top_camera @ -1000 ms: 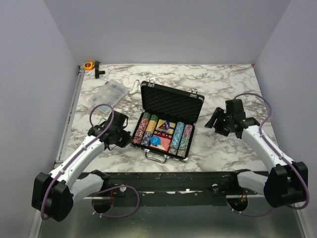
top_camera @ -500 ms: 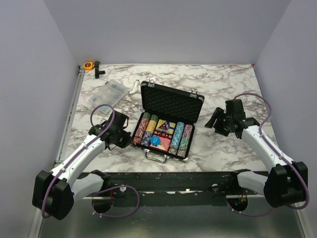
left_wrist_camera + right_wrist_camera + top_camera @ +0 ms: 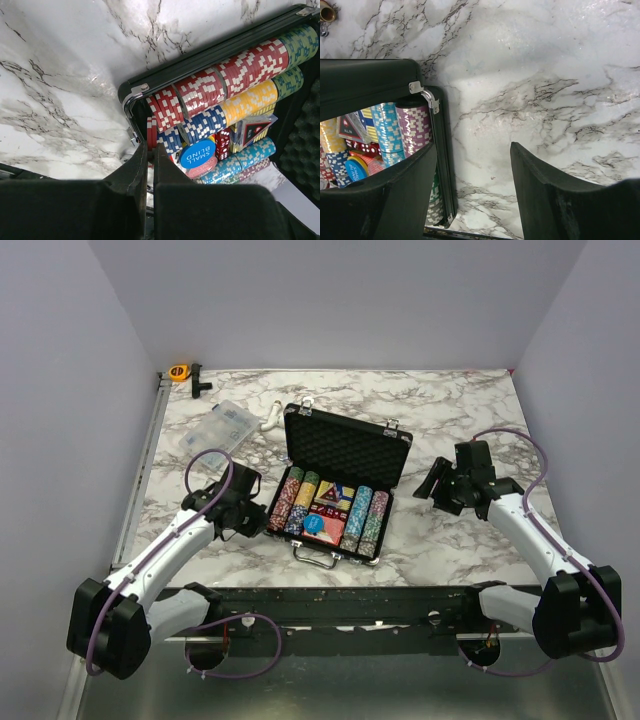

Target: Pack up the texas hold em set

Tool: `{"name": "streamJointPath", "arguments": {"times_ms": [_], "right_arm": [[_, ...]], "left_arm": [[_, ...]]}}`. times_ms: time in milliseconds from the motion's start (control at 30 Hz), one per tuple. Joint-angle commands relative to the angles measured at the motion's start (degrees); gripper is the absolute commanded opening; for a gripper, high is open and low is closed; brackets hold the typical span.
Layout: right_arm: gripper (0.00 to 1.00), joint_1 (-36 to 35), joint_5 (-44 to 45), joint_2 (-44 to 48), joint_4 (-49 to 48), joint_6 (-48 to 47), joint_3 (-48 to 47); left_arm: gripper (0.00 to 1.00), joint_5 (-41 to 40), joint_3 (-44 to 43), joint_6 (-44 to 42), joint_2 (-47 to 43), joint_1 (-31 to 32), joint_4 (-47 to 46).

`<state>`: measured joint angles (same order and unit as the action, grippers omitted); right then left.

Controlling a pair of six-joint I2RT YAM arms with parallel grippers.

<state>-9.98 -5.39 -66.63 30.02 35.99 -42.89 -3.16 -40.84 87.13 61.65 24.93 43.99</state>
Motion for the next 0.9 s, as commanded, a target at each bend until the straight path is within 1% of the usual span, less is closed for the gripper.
{"name": "streamJointPath", "arguments": {"times_ms": [0, 300, 367, 433, 467, 500, 533, 667, 767, 867], "right_arm": [[0.63, -0.04, 0.6, 0.63, -0.82, 0.51, 0.79], [0.63, -0.03, -0.06, 0.58, -0.67, 0.75, 0.96], [0.63, 0.0, -0.15, 0.66, -0.83, 0.76, 1.01], [0.63, -0.04, -0.24, 0.65, -0.8, 0.7, 1.06], [0.63, -0.02, -0.24, 0.76, -0.83, 0.67, 1.1], [0.63, 0.0, -0.24, 0.93, -0.84, 0.62, 1.16], [0.63, -0.02, -0.16, 0.97, -0.84, 0.59, 1.23], [0.63, -0.04, -0.33, 1.24, -0.89, 0.76, 1.27], [0.63, 0.0, -0.24, 1.43, -0.01, 0.93, 0.79], [0.63, -0.04, 0.5, 2.02, 0.04, 0.84, 0.8]], "left_arm": [[0.0, 0.7, -0.57, 1.19, 0.4, -0.04, -1.35], [0.0, 3.15, 0.38, 2.83, 1.92, -0.05, -2.95], [0.04, 3.11, 0.31, 2.97, 2.4, -0.05, -2.79], [0.11, 3.14, 0.15, 3.18, 2.68, -0.05, -2.3], [0.16, 3.16, 0.06, 3.21, 2.69, -0.1, -2.1], [0.21, 3.08, -0.14, 3.21, 2.7, -0.13, -1.74], [0.3, 3.14, -0.21, 3.11, 2.69, -0.14, -1.55], [0.5, 3.09, -0.72, 2.23, 2.78, -0.27, -1.45], [0.63, 3.01, -1.4, 0.9, 2.91, -0.41, -1.28], [0.72, 1.03, -2.97, -2.46, 2.54, -0.41, -1.32]]}}
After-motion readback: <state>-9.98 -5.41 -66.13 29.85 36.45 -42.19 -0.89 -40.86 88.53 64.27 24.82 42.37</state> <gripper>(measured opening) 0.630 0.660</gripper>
